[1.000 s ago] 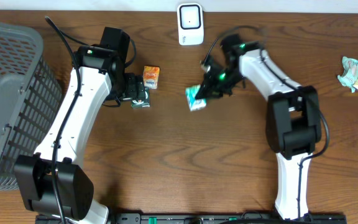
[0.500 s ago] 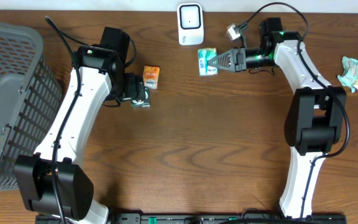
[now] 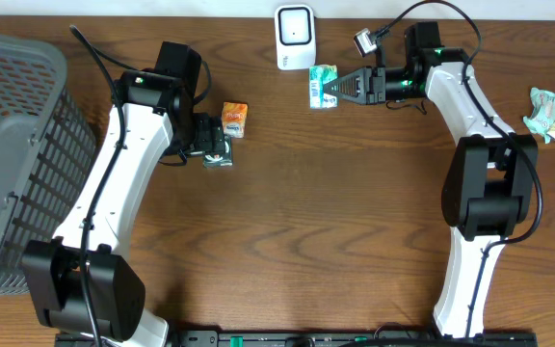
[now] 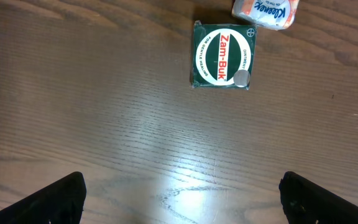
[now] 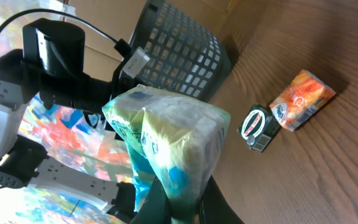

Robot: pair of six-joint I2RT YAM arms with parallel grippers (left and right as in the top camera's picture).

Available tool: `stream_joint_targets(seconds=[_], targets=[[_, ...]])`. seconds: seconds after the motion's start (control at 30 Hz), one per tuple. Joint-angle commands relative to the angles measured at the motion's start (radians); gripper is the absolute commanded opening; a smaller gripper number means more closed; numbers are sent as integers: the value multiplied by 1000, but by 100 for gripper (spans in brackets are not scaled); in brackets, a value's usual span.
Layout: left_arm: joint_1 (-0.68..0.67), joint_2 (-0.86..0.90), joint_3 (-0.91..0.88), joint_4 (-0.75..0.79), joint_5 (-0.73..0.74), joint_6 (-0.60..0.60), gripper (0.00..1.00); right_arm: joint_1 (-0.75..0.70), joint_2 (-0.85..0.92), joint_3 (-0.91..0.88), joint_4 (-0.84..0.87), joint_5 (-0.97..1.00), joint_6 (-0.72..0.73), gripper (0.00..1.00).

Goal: Scan the item barcode
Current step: 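Raise the green-white pack in front of the white scanner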

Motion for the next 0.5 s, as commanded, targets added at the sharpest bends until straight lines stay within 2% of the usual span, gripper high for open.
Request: stream_joint_targets(seconds=[0.0,0.07,0.13,0.27,0.33,0.47], targets=[[5,-3,13,-3,-9,6,98,8,0,15,7,-39,13,1],[5,-3,13,-3,-9,6,98,11,0,15,10,3,19,1],[5,-3,13,-3,-9,6,98,23,0,15,10,229,92,1],[5,-3,13,-3,-9,6,98,76,0,15,9,925,246,1],[5,-3,13,-3,-10,6,98,111,0,24,0,1198,289,1],[5,-3,13,-3,-9,6,98,152,0,75,18,1400,274,1]])
